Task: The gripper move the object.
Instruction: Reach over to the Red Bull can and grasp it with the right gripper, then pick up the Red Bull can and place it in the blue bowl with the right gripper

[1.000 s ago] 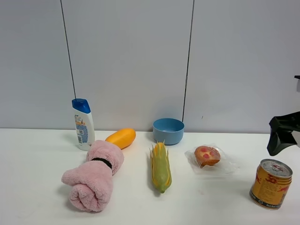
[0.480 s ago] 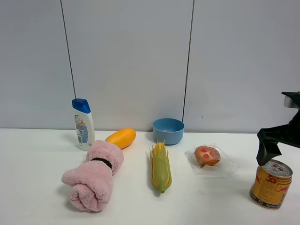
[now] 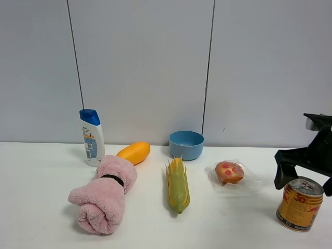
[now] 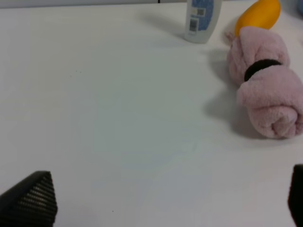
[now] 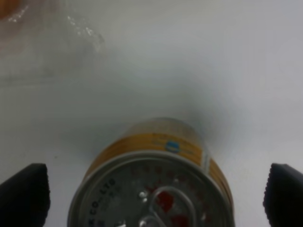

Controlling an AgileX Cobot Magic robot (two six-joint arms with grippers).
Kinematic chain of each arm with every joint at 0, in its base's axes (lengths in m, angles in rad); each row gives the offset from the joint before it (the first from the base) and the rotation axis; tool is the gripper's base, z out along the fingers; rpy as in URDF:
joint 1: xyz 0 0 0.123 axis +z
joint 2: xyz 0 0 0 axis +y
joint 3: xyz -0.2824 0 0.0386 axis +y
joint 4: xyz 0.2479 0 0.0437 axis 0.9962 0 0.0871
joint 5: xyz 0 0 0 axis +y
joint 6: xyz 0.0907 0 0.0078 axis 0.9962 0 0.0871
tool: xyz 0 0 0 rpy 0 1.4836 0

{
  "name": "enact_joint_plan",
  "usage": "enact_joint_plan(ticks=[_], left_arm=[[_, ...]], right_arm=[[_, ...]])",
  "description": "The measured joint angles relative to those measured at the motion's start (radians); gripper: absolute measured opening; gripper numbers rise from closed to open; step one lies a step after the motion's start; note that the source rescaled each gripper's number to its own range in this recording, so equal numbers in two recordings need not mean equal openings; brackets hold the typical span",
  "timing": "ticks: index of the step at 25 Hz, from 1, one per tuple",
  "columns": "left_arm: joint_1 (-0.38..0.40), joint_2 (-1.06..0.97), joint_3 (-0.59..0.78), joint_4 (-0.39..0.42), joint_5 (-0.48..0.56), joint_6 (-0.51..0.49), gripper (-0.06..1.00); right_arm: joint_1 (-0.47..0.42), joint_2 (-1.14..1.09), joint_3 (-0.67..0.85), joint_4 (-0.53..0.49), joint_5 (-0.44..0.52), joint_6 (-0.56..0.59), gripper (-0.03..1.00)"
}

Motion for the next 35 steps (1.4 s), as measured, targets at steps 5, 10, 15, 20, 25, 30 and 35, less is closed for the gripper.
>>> enact_joint_plan(ticks=[5,10,15,20,25,30,35], left_arm=[[0.0,0.0,0.0,0.0,0.0,0.0,1.0],[0.0,0.0,0.0,0.0,0.0,0.0,1.0],[0.0,0.0,0.0,0.0,0.0,0.0,1.0],[0.0,0.0,0.0,0.0,0.0,0.0,1.0],[0.0,0.0,0.0,0.001,0.0,0.0,1.0],[0.0,0.0,0.0,0.001,0.0,0.0,1.0],[0.0,0.0,0.0,0.001,0.0,0.0,1.0]], right_arm=[[0.039,0.048,0.0,0.0,-0.049,0.0,0.91],[0.056,0.072,0.0,0.0,-0.067,-0.002,0.7],[0.056,0.072,0.0,0.0,-0.064,-0.001,0.62],[0.056,0.072,0.0,-0.001,-0.042,0.0,0.14],[0.057,0.072,0.0,-0.001,-0.033,0.002,0.0],[0.057,0.07,-0.004,-0.001,-0.008,0.016,0.0],[0.057,0.003,-0.003,0.003,0.081,0.02,0.0]])
